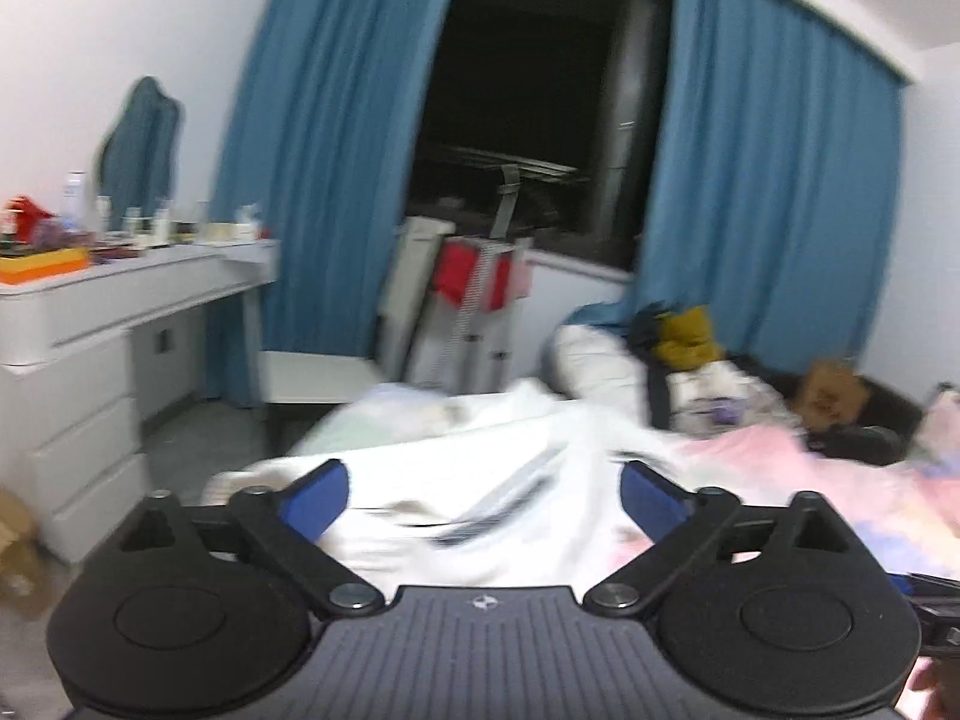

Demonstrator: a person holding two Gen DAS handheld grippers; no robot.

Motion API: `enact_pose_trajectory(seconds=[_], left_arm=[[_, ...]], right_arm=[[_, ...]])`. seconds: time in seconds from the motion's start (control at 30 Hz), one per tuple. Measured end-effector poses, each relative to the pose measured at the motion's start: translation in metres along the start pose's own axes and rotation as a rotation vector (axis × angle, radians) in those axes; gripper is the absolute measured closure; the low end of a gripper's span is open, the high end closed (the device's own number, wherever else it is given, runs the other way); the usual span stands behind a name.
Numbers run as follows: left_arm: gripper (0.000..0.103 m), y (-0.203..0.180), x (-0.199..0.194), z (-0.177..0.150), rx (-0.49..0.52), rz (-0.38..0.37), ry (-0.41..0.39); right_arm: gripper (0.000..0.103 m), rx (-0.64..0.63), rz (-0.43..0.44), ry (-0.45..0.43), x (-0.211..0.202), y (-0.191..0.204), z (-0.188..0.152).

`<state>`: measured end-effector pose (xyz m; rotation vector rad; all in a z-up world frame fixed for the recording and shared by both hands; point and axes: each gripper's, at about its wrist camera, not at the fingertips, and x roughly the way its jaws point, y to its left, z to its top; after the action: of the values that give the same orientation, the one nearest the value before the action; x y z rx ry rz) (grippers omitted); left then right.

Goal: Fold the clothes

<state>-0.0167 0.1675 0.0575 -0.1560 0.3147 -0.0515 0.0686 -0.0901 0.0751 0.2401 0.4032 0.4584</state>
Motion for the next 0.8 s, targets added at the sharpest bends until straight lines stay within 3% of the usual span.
enact_pose_trajectory(seconds=[0.17, 0.37, 0.63, 0.8], left_arm=[[0.003, -0.072, 0.049, -0.005, 0.119, -0.074, 0.034], [0.005, -0.146, 0.169, -0.023, 0.296, -0.076, 0.105], [0.015, -0.182, 0.367, -0.044, 0.390, 0.106, 0.223], [0.018, -0.178, 0.453, -0.045, 0.368, 0.167, 0.267]], right_arm=[[0.016, -0.013, -0.162, -0.016, -0.023, -0.044, 0.012], [0.016, 0.105, -0.252, -0.037, -0.021, -0.099, 0.001], [0.016, 0.191, -0.305, 0.003, 0.016, -0.150, -0.018], [0.016, 0.234, -0.298, 0.039, 0.049, -0.174, -0.026]])
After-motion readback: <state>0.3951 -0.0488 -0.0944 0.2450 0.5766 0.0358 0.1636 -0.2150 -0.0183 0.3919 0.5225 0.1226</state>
